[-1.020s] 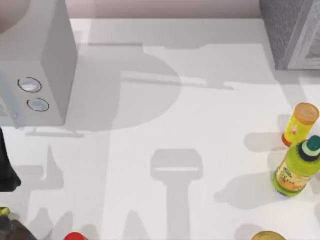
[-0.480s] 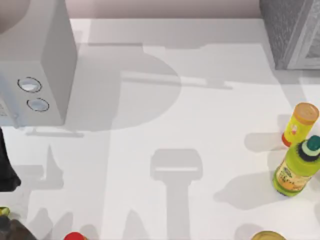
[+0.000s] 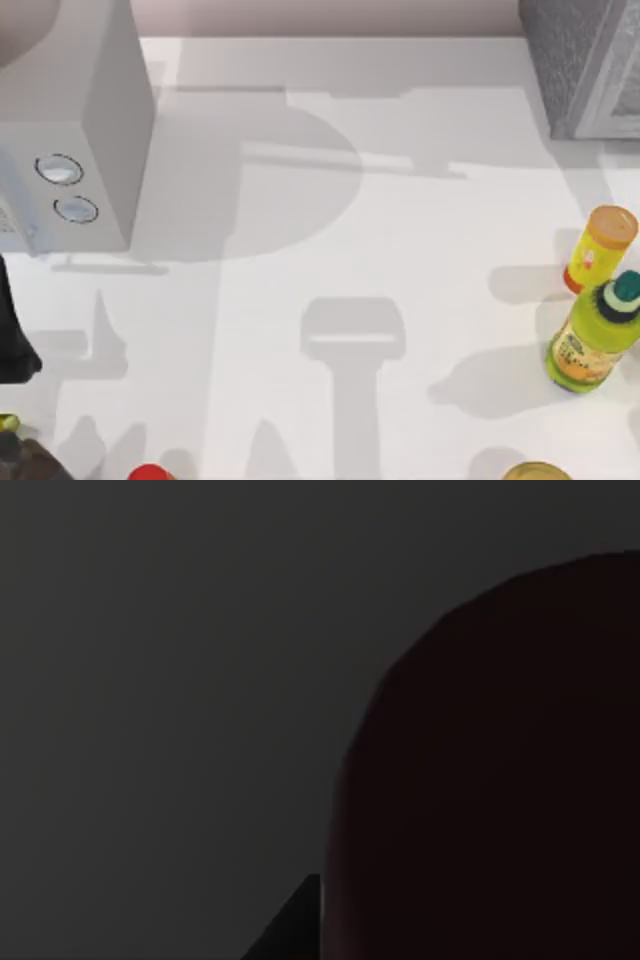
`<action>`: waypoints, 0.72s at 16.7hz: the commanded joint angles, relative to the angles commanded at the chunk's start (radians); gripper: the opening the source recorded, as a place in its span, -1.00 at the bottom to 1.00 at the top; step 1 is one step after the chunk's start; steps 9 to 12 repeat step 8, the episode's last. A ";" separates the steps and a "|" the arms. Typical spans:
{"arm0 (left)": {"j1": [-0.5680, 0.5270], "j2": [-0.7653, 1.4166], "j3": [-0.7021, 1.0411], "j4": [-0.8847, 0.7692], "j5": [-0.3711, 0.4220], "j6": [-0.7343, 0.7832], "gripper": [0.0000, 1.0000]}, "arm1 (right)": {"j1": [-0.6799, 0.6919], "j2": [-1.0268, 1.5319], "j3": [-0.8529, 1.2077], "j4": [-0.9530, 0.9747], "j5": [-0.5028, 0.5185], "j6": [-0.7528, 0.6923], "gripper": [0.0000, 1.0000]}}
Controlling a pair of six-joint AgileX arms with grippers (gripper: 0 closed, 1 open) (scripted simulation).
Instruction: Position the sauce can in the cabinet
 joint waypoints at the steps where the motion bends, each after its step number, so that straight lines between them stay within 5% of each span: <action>1: 0.000 0.000 0.000 0.000 0.000 0.000 1.00 | 0.000 0.000 0.000 0.000 0.000 0.000 0.81; 3: 0.000 0.000 0.000 0.000 0.000 0.000 1.00 | 0.000 0.000 0.000 0.000 0.000 0.000 1.00; 12: 0.000 0.000 0.000 0.000 0.000 0.000 1.00 | 0.000 0.000 0.000 0.000 0.000 0.000 1.00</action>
